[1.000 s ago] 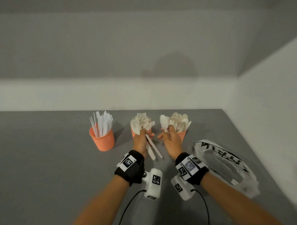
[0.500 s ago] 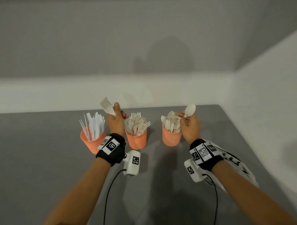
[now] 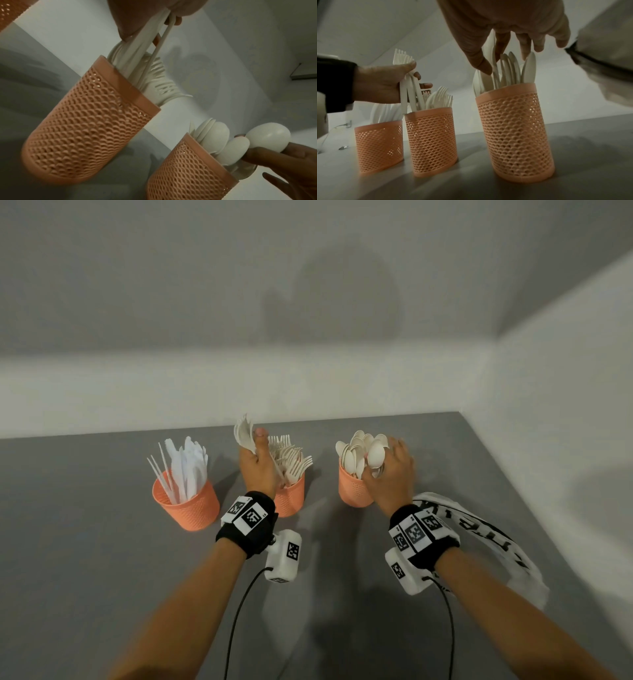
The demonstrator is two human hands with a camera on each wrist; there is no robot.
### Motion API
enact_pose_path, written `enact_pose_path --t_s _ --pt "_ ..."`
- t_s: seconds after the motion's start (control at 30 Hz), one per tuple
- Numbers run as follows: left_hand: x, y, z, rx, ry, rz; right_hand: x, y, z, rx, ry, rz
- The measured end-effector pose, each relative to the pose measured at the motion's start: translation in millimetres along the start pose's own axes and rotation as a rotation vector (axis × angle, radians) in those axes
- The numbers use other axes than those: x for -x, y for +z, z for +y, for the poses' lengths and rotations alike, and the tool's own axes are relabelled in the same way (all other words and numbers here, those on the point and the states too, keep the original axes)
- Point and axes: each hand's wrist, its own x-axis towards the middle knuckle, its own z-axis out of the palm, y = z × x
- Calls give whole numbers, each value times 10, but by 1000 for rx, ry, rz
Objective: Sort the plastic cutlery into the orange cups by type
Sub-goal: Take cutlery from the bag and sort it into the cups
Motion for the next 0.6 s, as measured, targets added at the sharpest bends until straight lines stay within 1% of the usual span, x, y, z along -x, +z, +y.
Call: enact_pose_path --t_s 0.07,0.13,0.23,0.37,0.47,0.6 --pt "-18 3 4 14 29 3 5 -15 -8 -4 -7 3" --pt "-20 -3 -56 6 60 -10 3 -37 -28 -66 0 0" --pt "-27 -5 -227 -57 52 -2 -8 -56 -73 -163 8 21" --pt "70 20 -134 -135 112 31 -16 -44 -123 -232 5 40" --pt "53 -12 -135 -221 82 89 -29 -35 -177 -208 -36 19" --pt "56 -114 -250 -226 57 55 -60 15 -216 -55 -84 -26"
